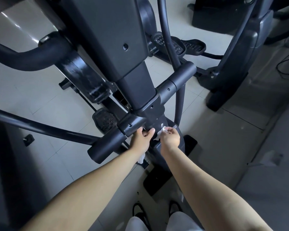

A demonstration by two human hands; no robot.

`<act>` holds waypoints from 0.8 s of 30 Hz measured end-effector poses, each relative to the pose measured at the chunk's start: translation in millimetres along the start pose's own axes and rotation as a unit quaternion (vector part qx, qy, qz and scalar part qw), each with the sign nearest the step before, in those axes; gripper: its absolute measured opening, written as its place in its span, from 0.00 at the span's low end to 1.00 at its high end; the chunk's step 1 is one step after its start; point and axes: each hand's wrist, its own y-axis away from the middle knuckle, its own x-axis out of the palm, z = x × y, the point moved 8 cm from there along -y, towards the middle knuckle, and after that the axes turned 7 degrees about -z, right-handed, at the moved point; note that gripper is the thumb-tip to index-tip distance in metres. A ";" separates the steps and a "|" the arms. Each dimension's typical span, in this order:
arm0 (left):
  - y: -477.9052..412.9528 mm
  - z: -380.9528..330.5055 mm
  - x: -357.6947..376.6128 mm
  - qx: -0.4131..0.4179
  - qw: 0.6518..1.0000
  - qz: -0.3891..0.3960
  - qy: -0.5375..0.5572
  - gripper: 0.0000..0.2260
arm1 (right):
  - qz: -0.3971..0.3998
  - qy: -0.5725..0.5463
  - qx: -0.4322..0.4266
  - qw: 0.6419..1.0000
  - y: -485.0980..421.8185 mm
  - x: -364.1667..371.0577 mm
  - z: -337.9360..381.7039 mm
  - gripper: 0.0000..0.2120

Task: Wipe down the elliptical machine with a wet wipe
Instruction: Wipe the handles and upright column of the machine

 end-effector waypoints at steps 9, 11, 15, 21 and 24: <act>1.1 1.6 2.4 0.011 1.000 0.008 0.012 0.13 | 0.007 -0.010 -0.128 0.992 18.5 11.5 37.9 0.06; 0.3 3.2 1.1 0.006 1.000 -0.001 -0.012 0.14 | -0.020 -0.009 -0.090 0.996 17.0 2.6 18.5 0.05; -1.5 5.1 1.5 0.007 1.000 0.000 -0.014 0.17 | -0.035 0.012 -0.049 0.998 17.6 -10.0 9.4 0.04; -6.2 5.2 0.3 0.044 0.999 -0.007 0.011 0.10 | 0.030 -0.029 -0.123 0.991 33.8 10.9 34.6 0.06; -7.2 5.9 1.3 0.048 0.999 0.000 0.012 0.10 | 0.034 -0.001 -0.151 0.988 31.3 9.3 16.6 0.14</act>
